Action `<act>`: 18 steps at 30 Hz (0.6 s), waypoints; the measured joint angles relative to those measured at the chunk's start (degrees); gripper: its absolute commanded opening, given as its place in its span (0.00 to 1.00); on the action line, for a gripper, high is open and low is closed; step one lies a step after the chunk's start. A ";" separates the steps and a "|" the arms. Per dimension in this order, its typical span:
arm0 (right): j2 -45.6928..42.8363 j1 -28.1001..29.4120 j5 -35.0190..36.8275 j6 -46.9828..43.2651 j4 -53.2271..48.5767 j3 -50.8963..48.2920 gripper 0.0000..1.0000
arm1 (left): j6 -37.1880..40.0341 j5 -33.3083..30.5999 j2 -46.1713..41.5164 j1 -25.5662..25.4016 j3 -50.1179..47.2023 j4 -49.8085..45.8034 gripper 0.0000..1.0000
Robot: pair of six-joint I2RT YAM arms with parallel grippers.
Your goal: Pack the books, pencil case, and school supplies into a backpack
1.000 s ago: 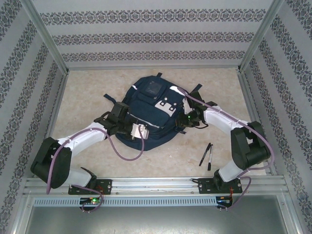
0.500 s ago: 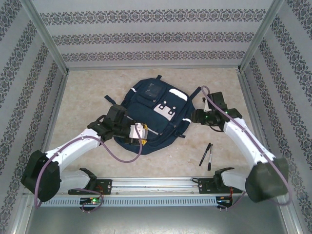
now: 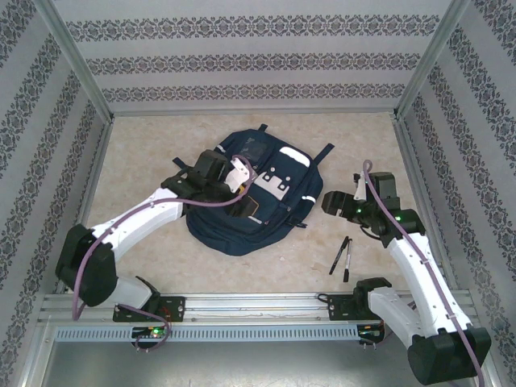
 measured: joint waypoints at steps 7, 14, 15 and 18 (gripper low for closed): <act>5.97 0.26 -3.39 0.68 0.02 -0.28 0.82 | -4.17 -9.97 8.00 -8.00 8.31 -12.37 0.71; 9.55 1.31 -4.92 1.75 0.94 -0.28 0.78 | -11.17 -18.27 14.60 -12.09 12.61 -15.50 0.74; 9.81 1.70 -5.33 1.70 1.25 -0.28 0.78 | -10.99 -18.88 14.95 -12.46 12.52 -16.04 0.74; 10.80 3.26 -6.54 1.55 2.14 -0.26 0.77 | -10.40 -21.09 15.45 -13.31 12.39 -18.36 0.75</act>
